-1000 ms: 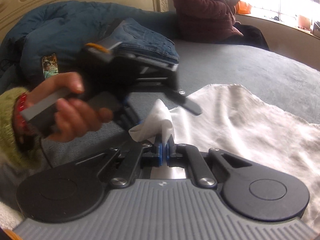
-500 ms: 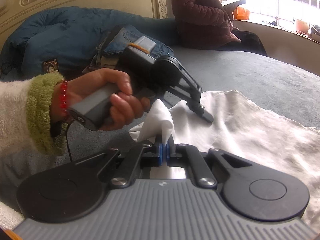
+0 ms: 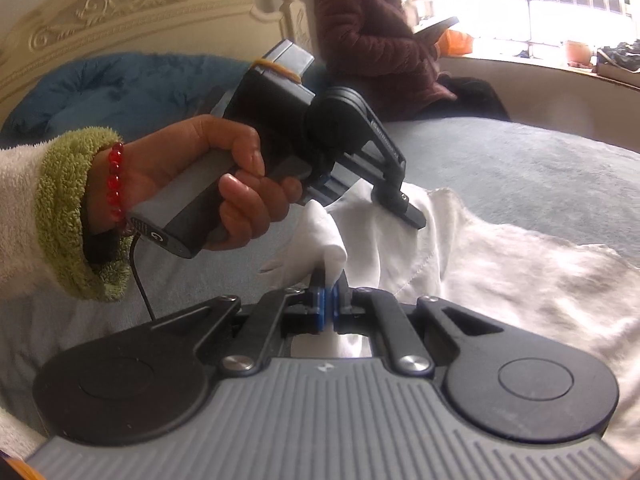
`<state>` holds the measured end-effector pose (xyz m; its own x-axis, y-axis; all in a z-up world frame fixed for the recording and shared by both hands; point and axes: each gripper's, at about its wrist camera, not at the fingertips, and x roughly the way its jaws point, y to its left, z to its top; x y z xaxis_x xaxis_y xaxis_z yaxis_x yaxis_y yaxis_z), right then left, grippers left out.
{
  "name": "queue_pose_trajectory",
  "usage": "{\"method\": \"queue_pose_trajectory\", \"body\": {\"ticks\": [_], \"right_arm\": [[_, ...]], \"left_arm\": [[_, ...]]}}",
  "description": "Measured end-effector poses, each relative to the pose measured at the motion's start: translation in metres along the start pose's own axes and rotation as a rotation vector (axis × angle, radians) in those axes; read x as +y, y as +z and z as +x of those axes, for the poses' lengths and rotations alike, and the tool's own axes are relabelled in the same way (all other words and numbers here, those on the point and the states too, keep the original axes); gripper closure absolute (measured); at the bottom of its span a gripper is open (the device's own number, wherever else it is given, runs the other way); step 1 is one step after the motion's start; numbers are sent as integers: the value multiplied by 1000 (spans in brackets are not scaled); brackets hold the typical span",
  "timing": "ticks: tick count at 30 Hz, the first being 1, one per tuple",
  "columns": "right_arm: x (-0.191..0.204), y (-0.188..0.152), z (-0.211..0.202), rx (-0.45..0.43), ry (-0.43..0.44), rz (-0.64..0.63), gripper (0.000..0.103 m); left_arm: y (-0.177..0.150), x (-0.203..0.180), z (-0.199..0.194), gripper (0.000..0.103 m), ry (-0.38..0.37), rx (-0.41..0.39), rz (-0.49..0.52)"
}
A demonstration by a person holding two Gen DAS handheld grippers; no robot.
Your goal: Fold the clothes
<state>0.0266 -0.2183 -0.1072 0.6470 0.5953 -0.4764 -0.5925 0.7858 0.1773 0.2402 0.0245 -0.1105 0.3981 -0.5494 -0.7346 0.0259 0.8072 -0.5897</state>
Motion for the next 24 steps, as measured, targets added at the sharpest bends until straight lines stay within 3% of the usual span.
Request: {"method": "queue_pose_trajectory", "body": {"ticks": [8,17,24], "right_arm": [[-31,-15,-42,-103,-55,113,101],[-77,-43,-93,-185,-153,265,101],[-113,-78,-120,-201,-253,401,101]], "left_arm": [[-8,-88,12,98,72,28,172],[-40,-185,69,98,127,108,356],[-78,-225,120,98,146,174,454]]}}
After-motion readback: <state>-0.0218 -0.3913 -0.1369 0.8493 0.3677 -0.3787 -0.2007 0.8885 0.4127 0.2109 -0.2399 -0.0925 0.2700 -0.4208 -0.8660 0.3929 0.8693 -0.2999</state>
